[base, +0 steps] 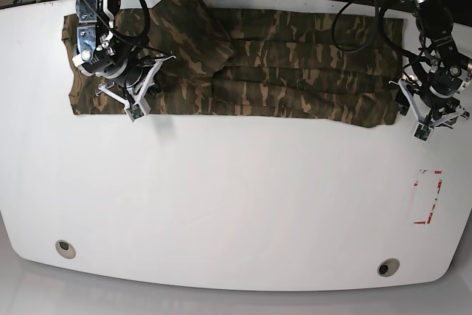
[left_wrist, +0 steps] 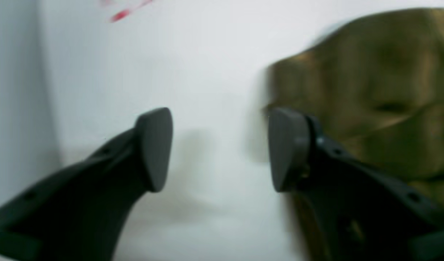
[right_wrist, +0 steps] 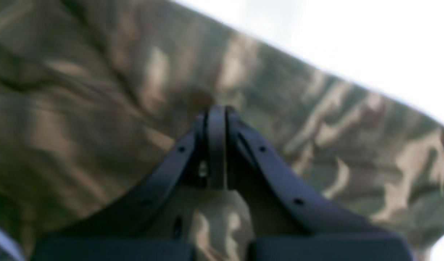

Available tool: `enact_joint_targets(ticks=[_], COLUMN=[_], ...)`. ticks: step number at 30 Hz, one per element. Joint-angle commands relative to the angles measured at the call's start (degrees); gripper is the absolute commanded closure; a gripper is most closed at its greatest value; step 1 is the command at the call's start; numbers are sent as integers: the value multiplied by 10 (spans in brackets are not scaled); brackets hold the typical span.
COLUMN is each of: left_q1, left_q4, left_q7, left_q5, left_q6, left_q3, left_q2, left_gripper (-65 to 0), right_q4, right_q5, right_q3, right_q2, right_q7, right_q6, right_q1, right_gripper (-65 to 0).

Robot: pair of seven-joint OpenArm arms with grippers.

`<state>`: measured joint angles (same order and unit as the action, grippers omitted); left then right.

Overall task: Layout the t-shirt on the table in an organized manner, then fold the t-shirt properly
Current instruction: 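Move the left gripper to the shirt end near it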

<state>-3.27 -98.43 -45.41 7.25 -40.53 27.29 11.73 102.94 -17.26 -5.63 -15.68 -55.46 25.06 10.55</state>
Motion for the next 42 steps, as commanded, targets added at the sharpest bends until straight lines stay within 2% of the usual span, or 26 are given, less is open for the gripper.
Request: enact_joint_targets(ticks=[1, 7, 14, 17, 20, 22, 25, 28, 31, 38, 42], left_q1=[12, 8, 11, 12, 13, 15, 26, 32, 32, 30, 33], left_q4=[-5, -3, 29, 51, 64, 66, 66, 69, 69, 82, 128], left_q7=[21, 79, 85, 87, 87, 87, 87, 85, 84, 84, 84], left_q5=[-2, 0, 0, 0, -1, -2, -7, -34, -58, -98, -112], left_q6=[5, 5, 5, 5, 5, 5, 5, 5, 5, 5, 5], left_q3=[4, 4, 4, 4, 7, 17, 36, 63, 77, 77, 77], left_q2=[-3, -30, -38, -38, -37, -38, -40, -40, -39, -37, -36], left_gripper=[-332, -217, -78, -52, -83, -134, -241, -385, -475, -481, -480], right_q4=[8, 9, 8, 8, 8, 8, 8, 8, 8, 8, 8], right_q5=[28, 75, 76, 76, 77, 77, 76, 76, 76, 76, 75], right_q3=[-3, -4, -4, -4, -4, -4, -4, -4, -4, -4, -3], right_q2=[13, 35, 35, 35, 33, 32, 32, 32, 33, 33, 34], right_q7=[21, 46, 47, 47, 47, 47, 47, 47, 47, 47, 47], right_q6=[1, 1, 1, 1, 1, 1, 1, 1, 1, 1, 1], right_q1=[0, 15, 22, 22, 22, 22, 22, 22, 22, 22, 22], right_gripper=[0, 0, 0, 0, 0, 0, 0, 0, 0, 0, 0])
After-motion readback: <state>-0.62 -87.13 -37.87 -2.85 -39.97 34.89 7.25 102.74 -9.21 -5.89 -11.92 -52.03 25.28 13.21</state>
